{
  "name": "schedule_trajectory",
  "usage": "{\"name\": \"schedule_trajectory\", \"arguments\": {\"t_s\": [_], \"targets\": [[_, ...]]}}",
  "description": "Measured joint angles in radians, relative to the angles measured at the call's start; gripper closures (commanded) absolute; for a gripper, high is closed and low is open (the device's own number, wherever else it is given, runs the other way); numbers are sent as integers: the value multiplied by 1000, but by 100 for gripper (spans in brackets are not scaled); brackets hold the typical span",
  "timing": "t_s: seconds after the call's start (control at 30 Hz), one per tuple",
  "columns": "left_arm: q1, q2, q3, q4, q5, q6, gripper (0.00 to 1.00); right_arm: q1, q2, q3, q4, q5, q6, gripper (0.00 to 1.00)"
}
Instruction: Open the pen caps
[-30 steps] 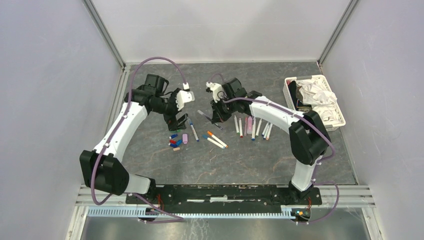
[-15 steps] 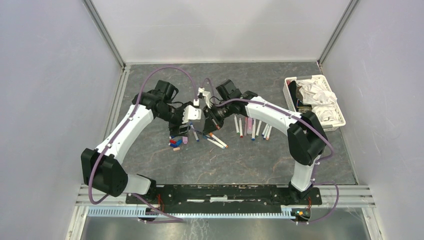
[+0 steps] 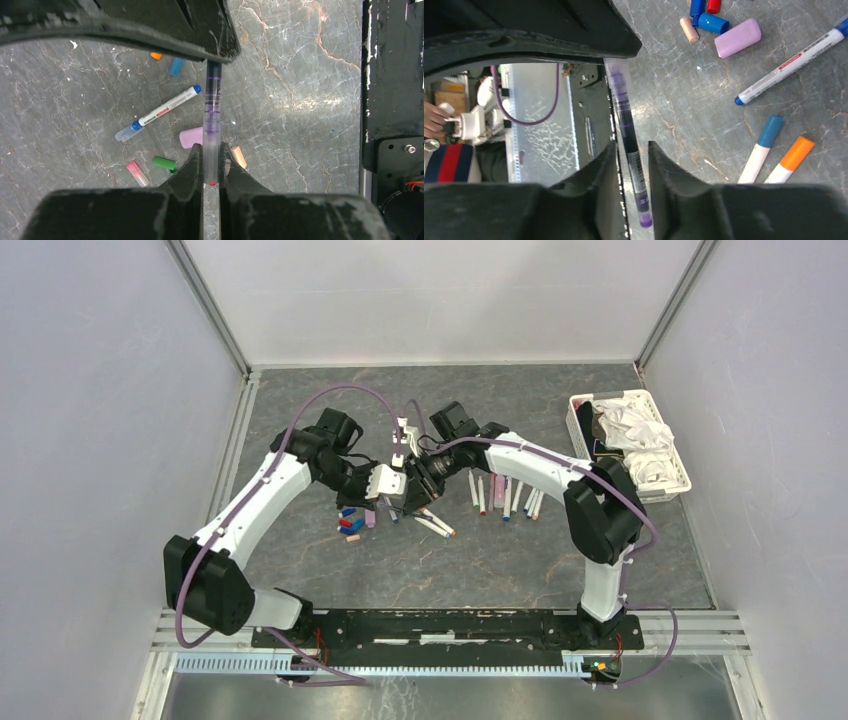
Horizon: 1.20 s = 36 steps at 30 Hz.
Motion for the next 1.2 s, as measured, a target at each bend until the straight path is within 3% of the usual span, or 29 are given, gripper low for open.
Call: {"name": "schedule_trajectory", "arguments": {"t_s": [0.07,0.17,0.23,0.33,0.63,0.8,0.93,1.07,1.2], "targets": [[-3,0,0,3,-4,0,98,3,14,5,13,-5,19,54],[-5,0,0,3,-8,0,98,21,42,16,27,-18,35,57],[-5,0,0,3,-8,0,98,32,64,27,34,-24,44,70],[-5,0,0,2,-12,0,98,43,89,36,43,-37,55,100],[31,15,1,-1,-28,60,98,39,30,-69,159,-7,44,100],[193,29,2,5,-153,115,98,-34,-35,-217,103,52,42,100],[218,31,-2,35,-190,126,98,-75,-35,-247,51,136,37,100],[219,39,-47,138,-190,103,98,-96,-60,-248,38,284,58,100],[219,97,-127,288,-191,8,97,-156,-151,-250,39,579,130,100]]}}
